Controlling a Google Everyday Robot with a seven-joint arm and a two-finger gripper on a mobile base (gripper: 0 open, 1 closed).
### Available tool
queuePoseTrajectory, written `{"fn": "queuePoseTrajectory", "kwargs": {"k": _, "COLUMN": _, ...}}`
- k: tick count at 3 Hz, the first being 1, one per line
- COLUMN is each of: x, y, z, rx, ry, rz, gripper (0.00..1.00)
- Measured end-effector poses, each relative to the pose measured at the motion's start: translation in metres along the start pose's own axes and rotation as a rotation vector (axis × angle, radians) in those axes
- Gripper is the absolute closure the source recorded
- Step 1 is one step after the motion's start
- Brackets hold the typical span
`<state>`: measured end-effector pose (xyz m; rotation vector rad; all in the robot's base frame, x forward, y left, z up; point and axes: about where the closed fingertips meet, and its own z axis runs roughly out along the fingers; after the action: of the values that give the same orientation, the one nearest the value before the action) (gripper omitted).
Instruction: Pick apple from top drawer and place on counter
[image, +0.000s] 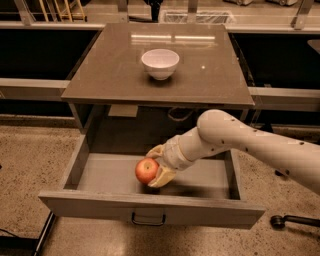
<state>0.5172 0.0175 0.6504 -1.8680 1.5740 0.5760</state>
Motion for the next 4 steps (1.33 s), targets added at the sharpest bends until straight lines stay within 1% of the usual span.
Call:
{"fn": "queuePoseTrajectory", "kwargs": {"k": 1, "x": -0.094, "y": 0.019, "z": -0.031, "rx": 0.068, "ry": 0.066, "rz": -0.149, "gripper": 1.0}}
{"fn": "queuePoseTrajectory", "kwargs": {"k": 2, "x": -0.1, "y": 0.017, "z": -0.041, "rx": 0.087, "ry": 0.083, "rz": -0.167, "gripper": 1.0}}
{"fn": "queuePoseTrajectory", "kwargs": {"k": 3, "x": -0.097, "y": 0.015, "z": -0.04, "rx": 0.098, "ry": 0.093, "rz": -0.125, "gripper": 1.0}}
{"fn": "queuePoseTrajectory", "kwargs": {"k": 4, "x": -0.091, "y": -0.009, "z": -0.101, "rx": 0.237, "ry": 0.142, "rz": -0.002, "gripper": 1.0}}
